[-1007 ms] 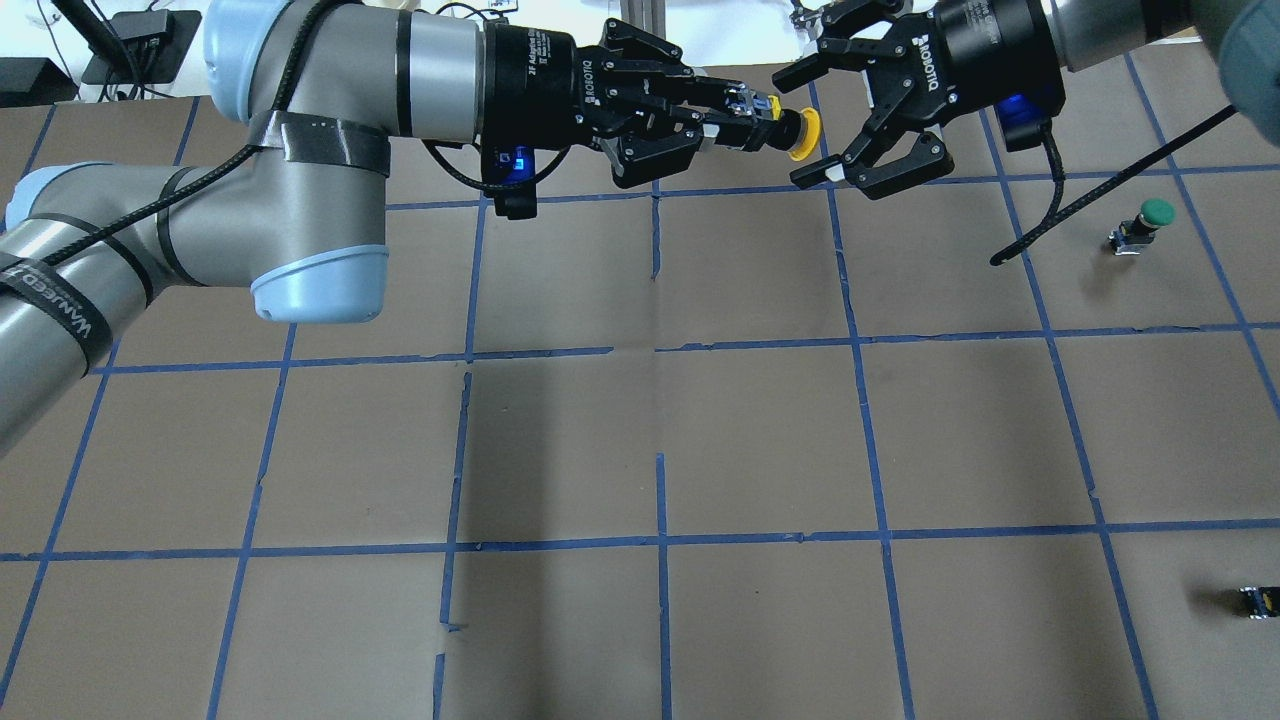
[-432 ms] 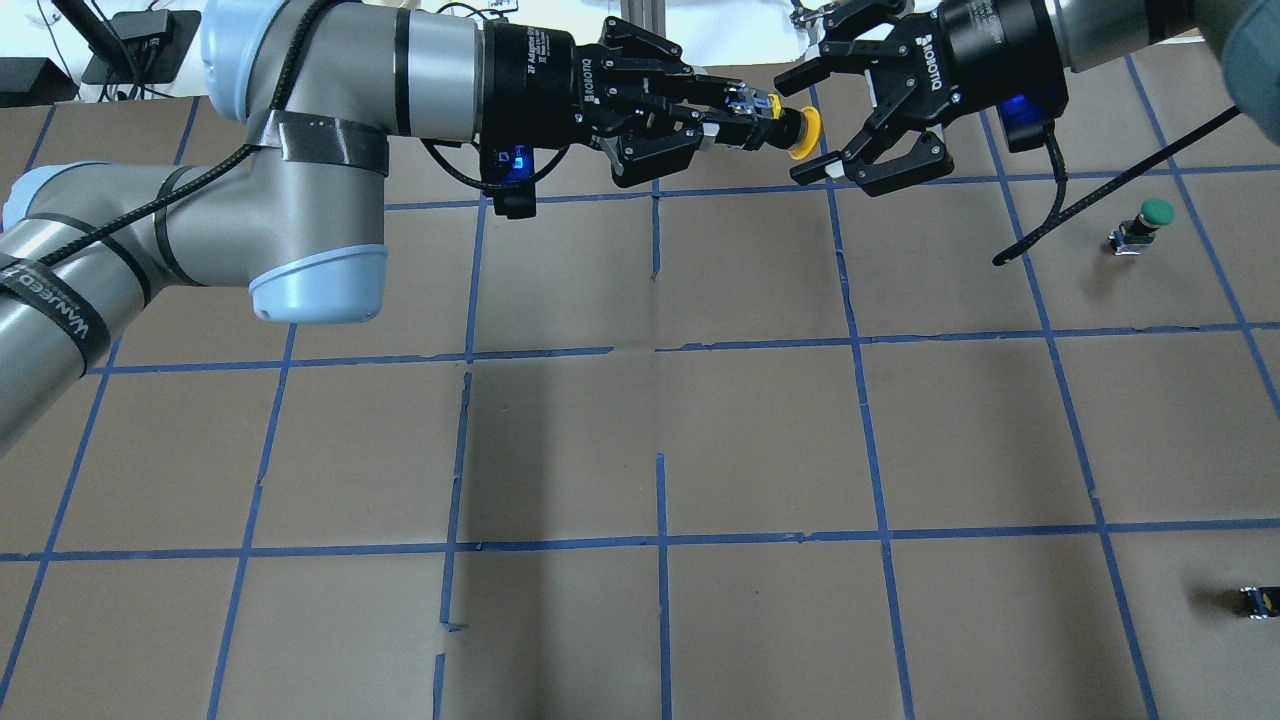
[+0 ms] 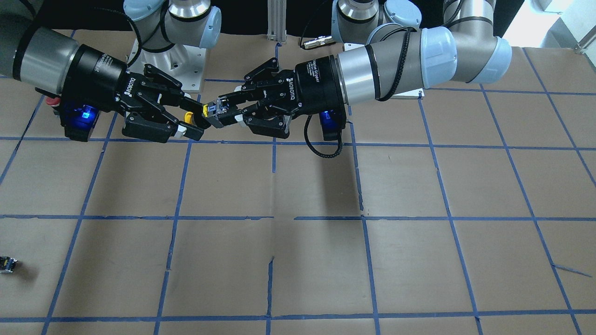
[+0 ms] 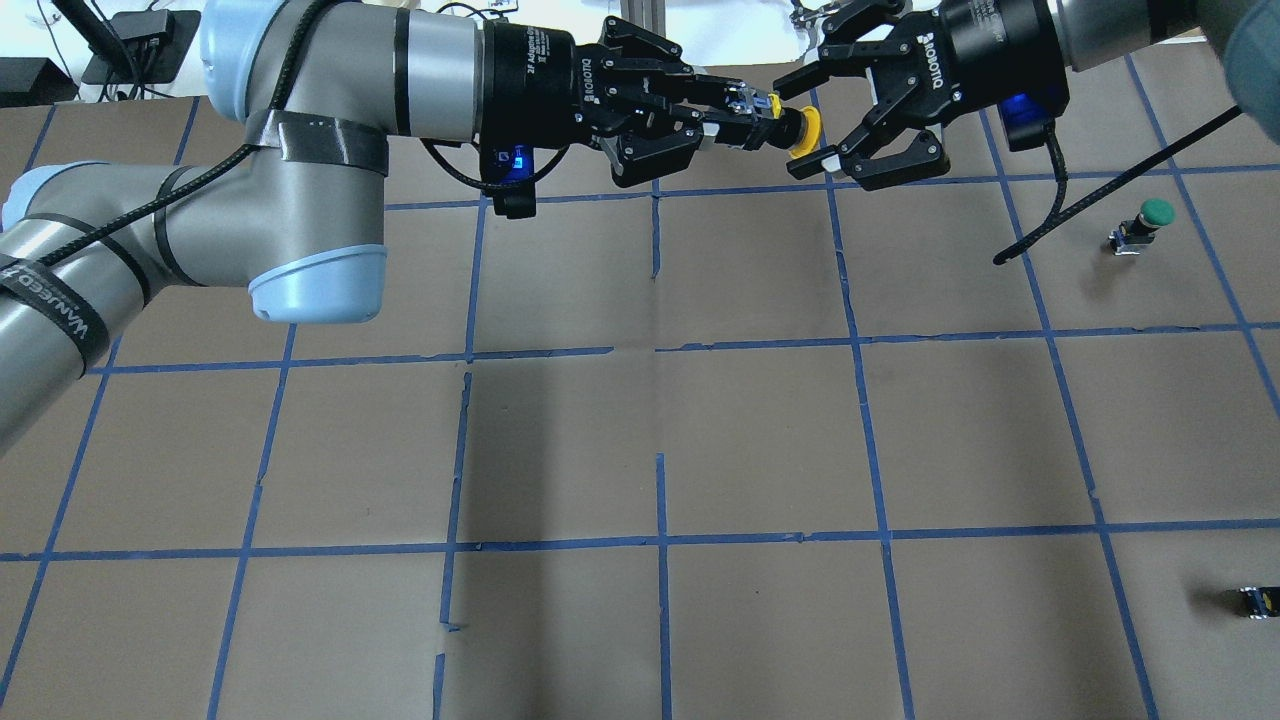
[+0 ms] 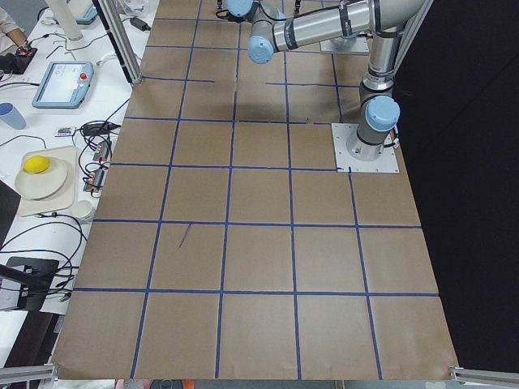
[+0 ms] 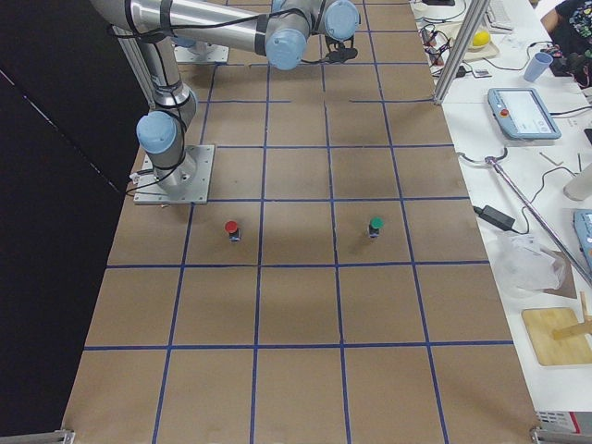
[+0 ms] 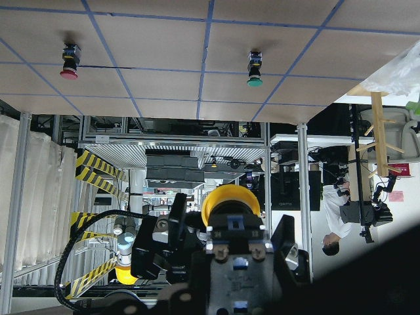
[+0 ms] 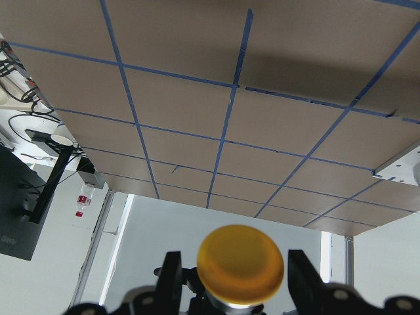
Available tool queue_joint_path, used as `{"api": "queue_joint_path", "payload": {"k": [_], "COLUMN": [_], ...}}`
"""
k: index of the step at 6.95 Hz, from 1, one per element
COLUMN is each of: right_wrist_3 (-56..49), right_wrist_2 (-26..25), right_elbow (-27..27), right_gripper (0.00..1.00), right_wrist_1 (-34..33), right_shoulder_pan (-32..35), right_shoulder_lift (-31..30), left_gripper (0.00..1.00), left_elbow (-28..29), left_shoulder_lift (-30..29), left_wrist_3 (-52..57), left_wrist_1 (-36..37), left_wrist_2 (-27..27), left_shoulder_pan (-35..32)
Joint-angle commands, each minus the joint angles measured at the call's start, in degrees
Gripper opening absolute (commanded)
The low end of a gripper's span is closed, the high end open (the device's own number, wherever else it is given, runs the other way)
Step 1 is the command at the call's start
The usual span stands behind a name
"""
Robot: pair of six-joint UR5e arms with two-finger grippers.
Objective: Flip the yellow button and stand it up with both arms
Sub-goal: 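Close the right gripper on the yellow button's cap beside the left gripper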
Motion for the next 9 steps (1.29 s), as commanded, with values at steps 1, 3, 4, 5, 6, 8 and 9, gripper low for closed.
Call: {"api": "queue_joint_path", "payload": {"k": [1,3,4,5,6,8,9], "right_wrist_3": [0.0,0.0,0.0,0.1,0.1,0.1,0.1], "right_wrist_2": [0.1,0.1,0.1,0.1,0.1,0.1,0.1], "right_elbow": [0.0,0.0,0.0,0.0,0.0,0.0,0.0], "right_gripper": [0.18,0.13,0.13,0.13,0.13,0.12,0.11], "right_wrist_1": [-0.2,-0.2,-0.2,-0.2,-0.2,-0.2,-0.2], "right_shoulder_pan": [0.0,0.0,0.0,0.0,0.0,0.0,-0.1], "right_shoulder_lift": [0.0,0.0,0.0,0.0,0.0,0.0,0.0], "left_gripper": [0.02,0.02,0.04,0.19,0.86,0.95,0.95], "left_elbow": [0.0,0.0,0.0,0.0,0.0,0.0,0.0], "left_shoulder_lift": [-0.2,-0.1,-0.2,-0.2,-0.2,-0.3,-0.7], "left_wrist_3": [0.2,0.1,0.2,0.4,0.7,0.9,0.8], "left_wrist_1": [0.0,0.0,0.0,0.0,0.1,0.2,2.3], "left_wrist_2": [0.0,0.0,0.0,0.0,0.8,0.9,0.9], "left_shoulder_pan": [0.0,0.0,0.0,0.0,-0.1,-0.2,-0.2]}}
